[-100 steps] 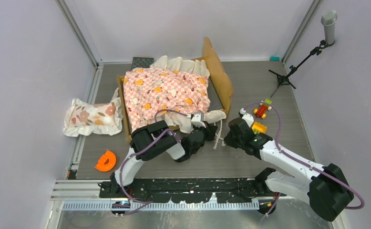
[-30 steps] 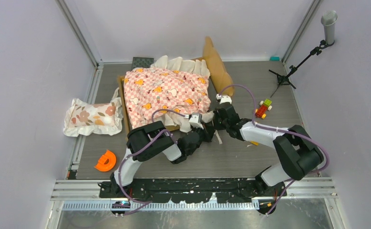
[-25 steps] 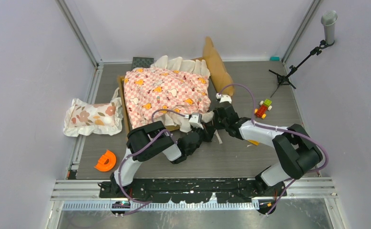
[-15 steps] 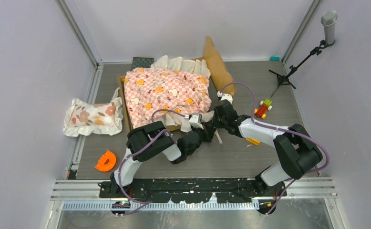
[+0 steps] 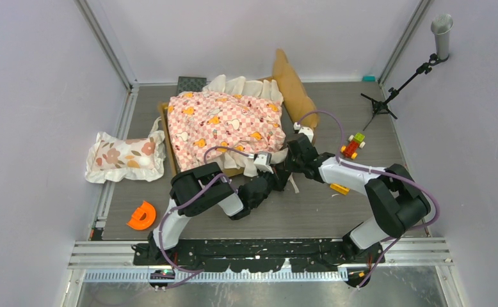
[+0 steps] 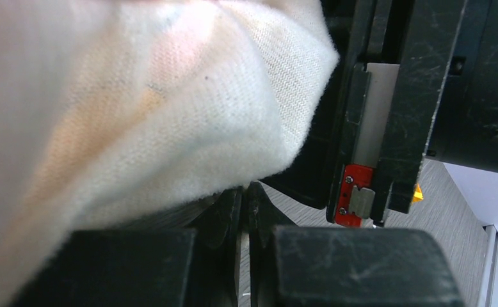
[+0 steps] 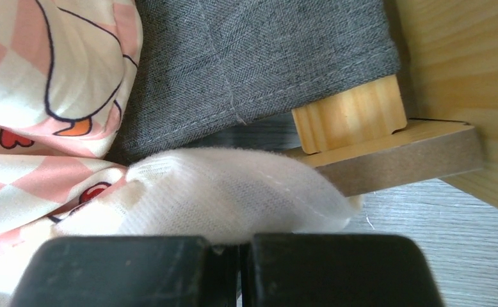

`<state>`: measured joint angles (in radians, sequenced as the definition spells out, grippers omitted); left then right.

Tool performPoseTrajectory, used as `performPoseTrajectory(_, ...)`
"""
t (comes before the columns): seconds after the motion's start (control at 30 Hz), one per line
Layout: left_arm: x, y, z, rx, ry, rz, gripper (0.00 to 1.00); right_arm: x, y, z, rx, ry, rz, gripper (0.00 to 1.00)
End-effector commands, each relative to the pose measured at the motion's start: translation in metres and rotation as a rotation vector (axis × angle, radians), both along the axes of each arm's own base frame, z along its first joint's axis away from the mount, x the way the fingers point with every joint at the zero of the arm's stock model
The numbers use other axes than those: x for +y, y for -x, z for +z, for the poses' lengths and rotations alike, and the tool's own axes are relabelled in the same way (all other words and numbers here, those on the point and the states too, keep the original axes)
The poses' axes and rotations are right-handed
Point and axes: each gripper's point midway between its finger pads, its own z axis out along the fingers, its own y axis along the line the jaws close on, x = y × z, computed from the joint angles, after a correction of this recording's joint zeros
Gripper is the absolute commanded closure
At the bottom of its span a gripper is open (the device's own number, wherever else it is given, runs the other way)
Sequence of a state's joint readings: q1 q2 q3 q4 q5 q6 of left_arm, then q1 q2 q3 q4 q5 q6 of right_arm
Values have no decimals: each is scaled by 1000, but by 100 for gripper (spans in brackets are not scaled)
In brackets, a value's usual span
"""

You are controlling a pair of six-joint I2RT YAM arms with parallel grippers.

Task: Set up the pet bed
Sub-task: Tie the ropes to the bed frame.

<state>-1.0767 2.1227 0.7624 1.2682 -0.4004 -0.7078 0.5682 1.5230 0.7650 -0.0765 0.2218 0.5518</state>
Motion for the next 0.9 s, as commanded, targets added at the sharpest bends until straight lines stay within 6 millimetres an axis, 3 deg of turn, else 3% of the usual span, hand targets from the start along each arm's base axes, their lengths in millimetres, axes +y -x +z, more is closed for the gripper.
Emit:
performPoseTrajectory(0.0, -9, 0, 39, -46, 110, -19, 100, 3, -4, 9, 13, -51, -37, 99)
performPoseTrajectory(0.13, -12, -1, 41, -50, 115, -26, 100, 3, 2, 7, 38, -40, -10, 99)
performPoseTrajectory(0.37, -15, 1, 44, -38, 145, -36, 100, 5, 13, -14, 139, -18, 23, 99)
performPoseTrajectory(0.77, -10, 2, 35, -60, 79, -42, 100, 10, 27, -36, 281, -16, 24, 98)
performPoseTrajectory(0.87, -9, 2, 33, -62, 72, -40, 90, 10, 30, -36, 282, -23, 32, 97)
